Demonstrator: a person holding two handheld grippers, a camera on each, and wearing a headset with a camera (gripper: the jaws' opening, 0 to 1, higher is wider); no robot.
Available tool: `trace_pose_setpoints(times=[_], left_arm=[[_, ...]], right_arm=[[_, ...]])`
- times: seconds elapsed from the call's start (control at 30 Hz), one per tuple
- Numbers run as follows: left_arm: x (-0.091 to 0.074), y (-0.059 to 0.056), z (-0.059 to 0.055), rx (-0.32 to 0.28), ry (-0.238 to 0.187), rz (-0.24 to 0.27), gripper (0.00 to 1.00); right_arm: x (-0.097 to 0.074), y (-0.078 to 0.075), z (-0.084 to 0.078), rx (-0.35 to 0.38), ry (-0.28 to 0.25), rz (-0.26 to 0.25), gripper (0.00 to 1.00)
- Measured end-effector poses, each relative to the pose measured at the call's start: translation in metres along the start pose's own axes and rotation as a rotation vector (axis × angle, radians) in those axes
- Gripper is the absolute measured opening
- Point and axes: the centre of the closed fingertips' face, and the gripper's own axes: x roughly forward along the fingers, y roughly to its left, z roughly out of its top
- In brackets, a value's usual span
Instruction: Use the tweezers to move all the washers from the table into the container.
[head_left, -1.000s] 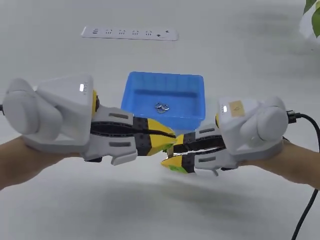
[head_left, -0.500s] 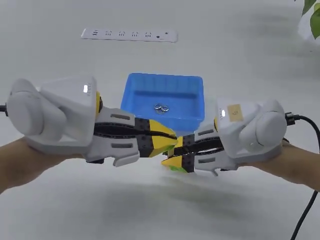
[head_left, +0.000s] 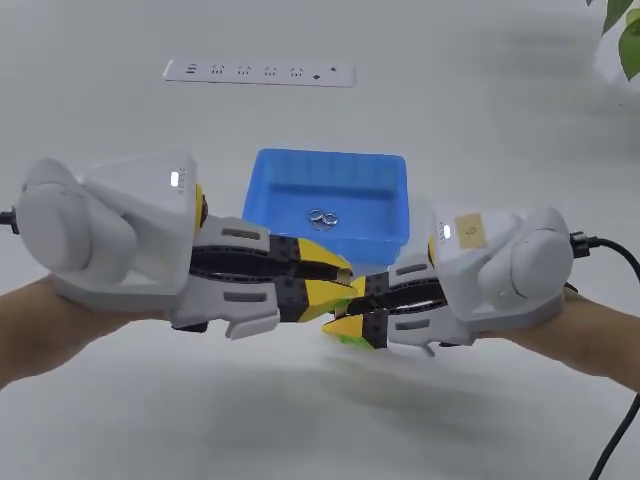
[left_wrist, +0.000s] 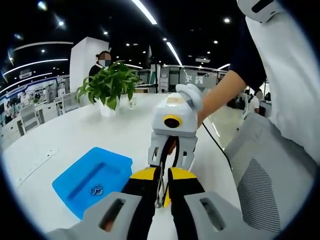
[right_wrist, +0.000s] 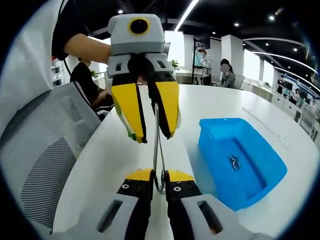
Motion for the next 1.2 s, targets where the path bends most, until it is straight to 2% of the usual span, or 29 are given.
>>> trace_pose_setpoints(times=[0.57, 0.93, 1.2], left_arm=[[-0.011, 0.003, -0.001, -0.013, 0.003, 0.038, 0.19], [-0.026, 0.0, -0.003, -0.028, -0.011, 0.077, 0.21], [-0.036, 0.003, -0.005, -0.042, -0.015, 0.12, 0.25]], right_arm=[[-0.005, -0.003, 0.008, -0.006, -0.006, -0.027, 0.09], [-0.01, -0.003, 0.017, -0.017, 0.004, -0.039, 0.09], [-0.017, -0.008, 0.028, -0.022, 0.002, -0.057, 0.09]])
